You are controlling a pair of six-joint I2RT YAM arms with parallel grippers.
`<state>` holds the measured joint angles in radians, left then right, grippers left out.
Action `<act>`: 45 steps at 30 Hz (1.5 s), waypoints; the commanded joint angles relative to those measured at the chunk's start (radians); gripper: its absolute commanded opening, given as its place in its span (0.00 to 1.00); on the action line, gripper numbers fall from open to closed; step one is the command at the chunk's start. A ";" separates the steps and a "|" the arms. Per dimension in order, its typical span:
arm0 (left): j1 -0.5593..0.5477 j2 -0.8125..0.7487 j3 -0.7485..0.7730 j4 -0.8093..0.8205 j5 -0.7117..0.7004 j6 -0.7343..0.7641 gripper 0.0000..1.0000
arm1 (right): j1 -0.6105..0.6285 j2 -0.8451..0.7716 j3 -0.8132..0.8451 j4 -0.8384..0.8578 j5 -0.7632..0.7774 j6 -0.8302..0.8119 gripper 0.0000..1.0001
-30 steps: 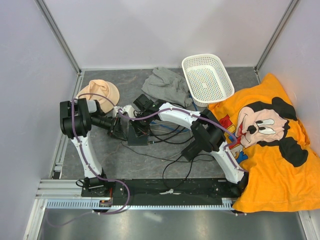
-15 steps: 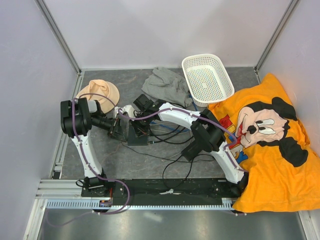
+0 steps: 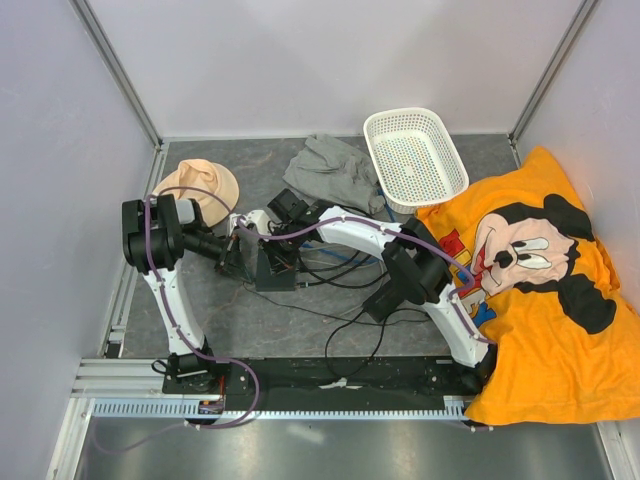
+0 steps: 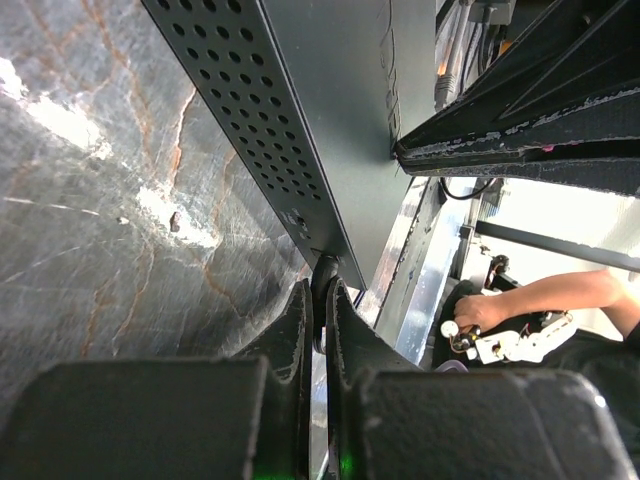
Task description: Pull the plug from the switch port
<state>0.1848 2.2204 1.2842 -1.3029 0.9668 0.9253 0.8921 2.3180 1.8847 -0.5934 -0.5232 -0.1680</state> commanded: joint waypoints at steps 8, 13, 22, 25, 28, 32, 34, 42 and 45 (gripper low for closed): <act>0.012 0.013 0.037 -0.010 -0.042 0.050 0.02 | -0.010 0.093 -0.096 -0.078 0.094 -0.001 0.00; 0.015 0.009 0.050 -0.018 -0.048 0.063 0.02 | -0.012 0.103 -0.093 -0.080 0.100 0.002 0.00; 0.034 0.068 0.159 -0.096 -0.060 0.109 0.02 | -0.010 0.103 -0.088 -0.082 0.109 0.002 0.00; 0.053 0.055 0.132 -0.092 -0.076 0.127 0.02 | -0.010 0.103 -0.087 -0.083 0.112 0.001 0.00; 0.076 0.003 0.031 -0.055 -0.099 0.159 0.02 | -0.010 0.103 -0.087 -0.083 0.123 -0.002 0.00; 0.081 -0.028 -0.036 -0.029 -0.094 0.167 0.02 | -0.010 0.101 -0.084 -0.083 0.129 -0.007 0.00; 0.081 -0.009 -0.005 -0.047 -0.091 0.155 0.02 | -0.010 0.104 -0.078 -0.085 0.129 -0.005 0.00; 0.084 0.047 0.150 -0.102 -0.065 0.145 0.02 | -0.009 0.107 -0.075 -0.091 0.130 -0.008 0.00; 0.085 0.036 0.100 -0.098 -0.076 0.164 0.02 | -0.009 0.107 -0.079 -0.089 0.130 -0.010 0.00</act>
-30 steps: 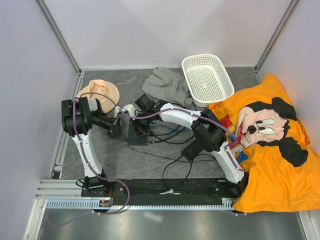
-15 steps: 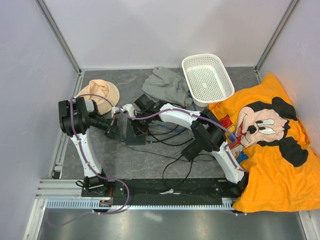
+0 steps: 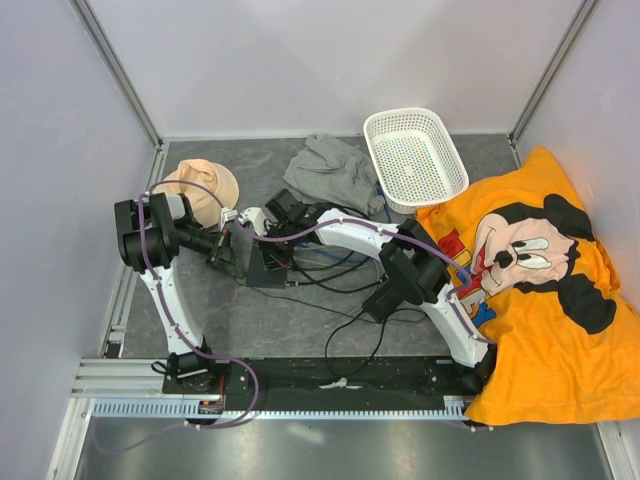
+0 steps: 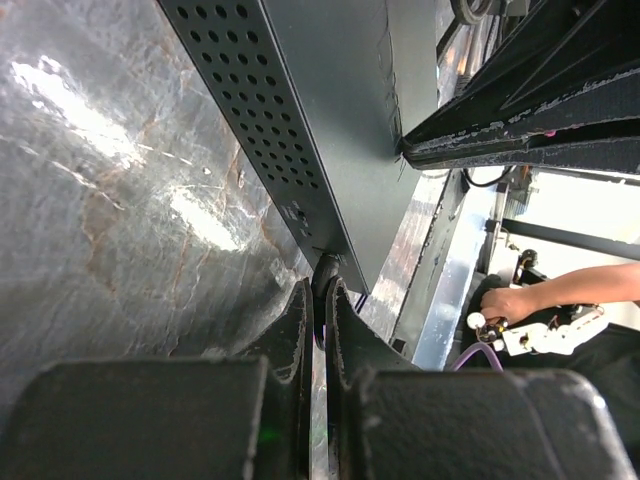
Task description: Pull the plug from the switch port
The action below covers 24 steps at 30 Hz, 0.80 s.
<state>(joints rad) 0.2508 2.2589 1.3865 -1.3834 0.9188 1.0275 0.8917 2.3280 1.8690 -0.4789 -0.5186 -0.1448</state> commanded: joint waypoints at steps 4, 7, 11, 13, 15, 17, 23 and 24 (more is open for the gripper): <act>0.019 -0.036 -0.113 0.024 -0.064 0.071 0.02 | -0.008 0.102 -0.064 -0.204 0.121 -0.032 0.00; 0.024 -0.042 -0.126 0.035 -0.057 0.062 0.02 | -0.008 0.110 -0.057 -0.205 0.120 -0.032 0.00; 0.025 0.002 -0.020 0.000 -0.049 0.052 0.02 | -0.010 0.110 -0.051 -0.207 0.121 -0.033 0.00; 0.028 0.014 0.023 -0.025 -0.046 0.063 0.02 | -0.007 0.108 -0.057 -0.205 0.132 -0.033 0.00; 0.030 0.030 0.077 -0.055 -0.038 0.062 0.02 | -0.007 0.105 -0.070 -0.205 0.137 -0.032 0.00; 0.031 0.027 0.091 -0.069 -0.040 0.069 0.02 | -0.007 0.105 -0.082 -0.202 0.143 -0.030 0.00; 0.034 -0.042 -0.053 -0.025 -0.072 0.069 0.02 | -0.011 0.113 -0.090 -0.199 0.152 -0.010 0.00; 0.038 -0.067 -0.075 -0.010 -0.077 0.071 0.02 | -0.010 0.117 -0.088 -0.199 0.150 -0.009 0.00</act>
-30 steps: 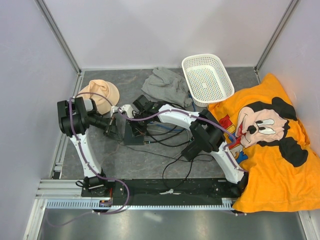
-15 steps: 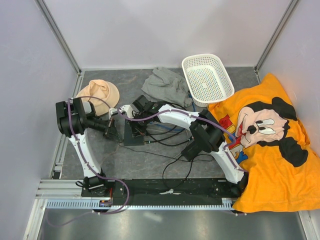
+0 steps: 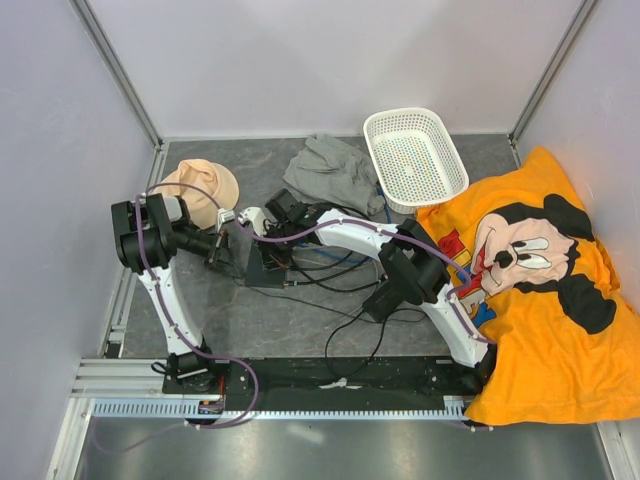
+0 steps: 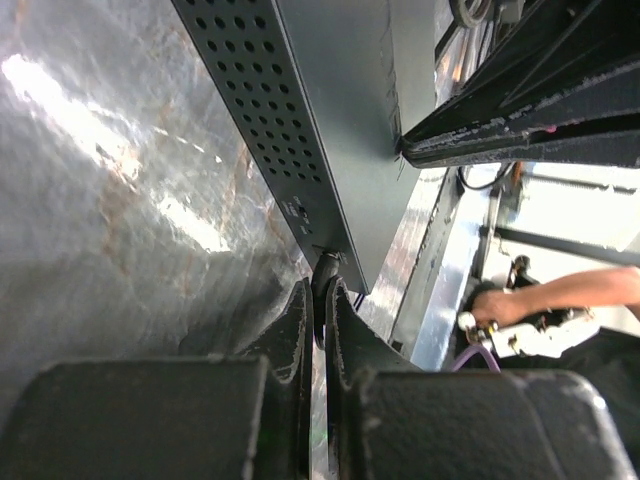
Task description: Pull the plug from the switch port
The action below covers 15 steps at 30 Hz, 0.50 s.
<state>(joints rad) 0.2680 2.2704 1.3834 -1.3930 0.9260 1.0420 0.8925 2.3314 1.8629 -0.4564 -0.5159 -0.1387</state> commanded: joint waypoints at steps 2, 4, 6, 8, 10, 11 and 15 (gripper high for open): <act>0.028 -0.098 -0.124 0.015 -0.099 0.058 0.02 | -0.013 0.120 -0.082 -0.225 0.142 -0.016 0.00; 0.045 -0.101 -0.141 0.009 -0.093 0.073 0.02 | -0.013 0.123 -0.084 -0.229 0.142 -0.024 0.00; 0.059 -0.092 -0.139 -0.003 -0.085 0.079 0.02 | -0.012 0.123 -0.100 -0.234 0.158 -0.038 0.00; 0.060 -0.089 -0.130 -0.006 -0.079 0.076 0.02 | -0.012 0.118 -0.129 -0.235 0.180 -0.048 0.00; 0.060 -0.086 -0.116 -0.012 -0.078 0.070 0.02 | -0.012 0.109 -0.148 -0.234 0.198 -0.055 0.00; 0.062 -0.087 -0.112 -0.015 -0.081 0.070 0.02 | -0.012 0.103 -0.160 -0.232 0.201 -0.058 0.00; 0.085 -0.084 -0.067 -0.046 -0.079 0.075 0.02 | -0.012 0.101 -0.169 -0.232 0.214 -0.052 0.00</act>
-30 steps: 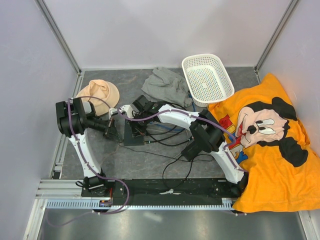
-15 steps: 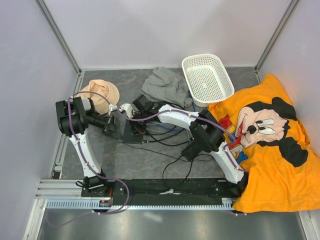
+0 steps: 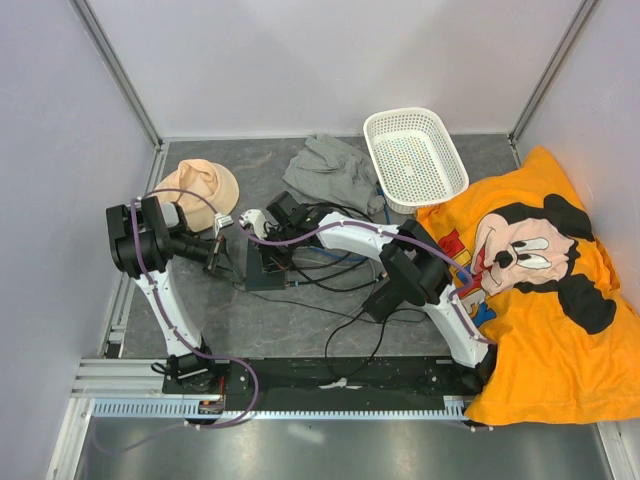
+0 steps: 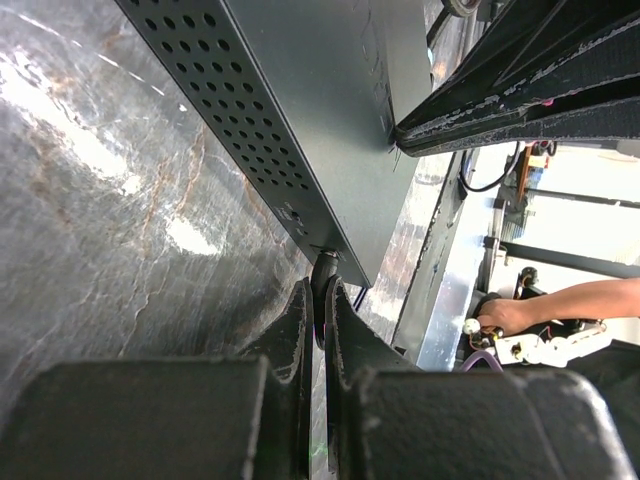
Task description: Pull the plug from the switch port
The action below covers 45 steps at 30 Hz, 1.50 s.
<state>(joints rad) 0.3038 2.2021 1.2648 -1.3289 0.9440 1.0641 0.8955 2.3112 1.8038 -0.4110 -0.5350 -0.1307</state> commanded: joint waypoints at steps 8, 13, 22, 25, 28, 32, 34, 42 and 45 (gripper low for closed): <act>0.084 0.014 0.110 -0.190 -0.125 0.094 0.02 | -0.015 0.123 -0.107 -0.276 0.233 -0.058 0.00; 0.113 0.022 0.113 -0.208 -0.169 0.094 0.02 | -0.017 0.122 -0.112 -0.278 0.237 -0.056 0.00; 0.152 0.031 0.142 -0.210 -0.209 0.100 0.02 | -0.015 0.125 -0.118 -0.281 0.221 -0.064 0.00; 0.138 0.042 0.176 -0.210 -0.212 0.089 0.02 | -0.010 0.122 -0.130 -0.285 0.210 -0.069 0.00; 0.109 0.038 0.189 -0.202 -0.221 0.073 0.02 | -0.003 0.120 -0.129 -0.287 0.211 -0.070 0.00; 0.092 0.010 0.154 -0.155 -0.229 0.036 0.02 | 0.006 0.125 -0.121 -0.291 0.225 -0.076 0.00; 0.093 -0.004 0.134 -0.150 -0.234 0.039 0.02 | 0.008 0.122 -0.118 -0.295 0.227 -0.078 0.00; 0.081 -0.030 0.053 -0.144 -0.214 0.040 0.02 | 0.005 0.010 0.055 -0.334 0.112 -0.121 0.00; 0.055 -0.039 0.027 -0.144 -0.162 0.040 0.02 | 0.005 -0.018 0.110 -0.334 0.121 -0.158 0.00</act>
<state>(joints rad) 0.3943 2.1952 1.3312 -1.3968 0.7910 1.0981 0.8959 2.3085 1.8404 -0.6323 -0.4377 -0.2230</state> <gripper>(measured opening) 0.044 0.004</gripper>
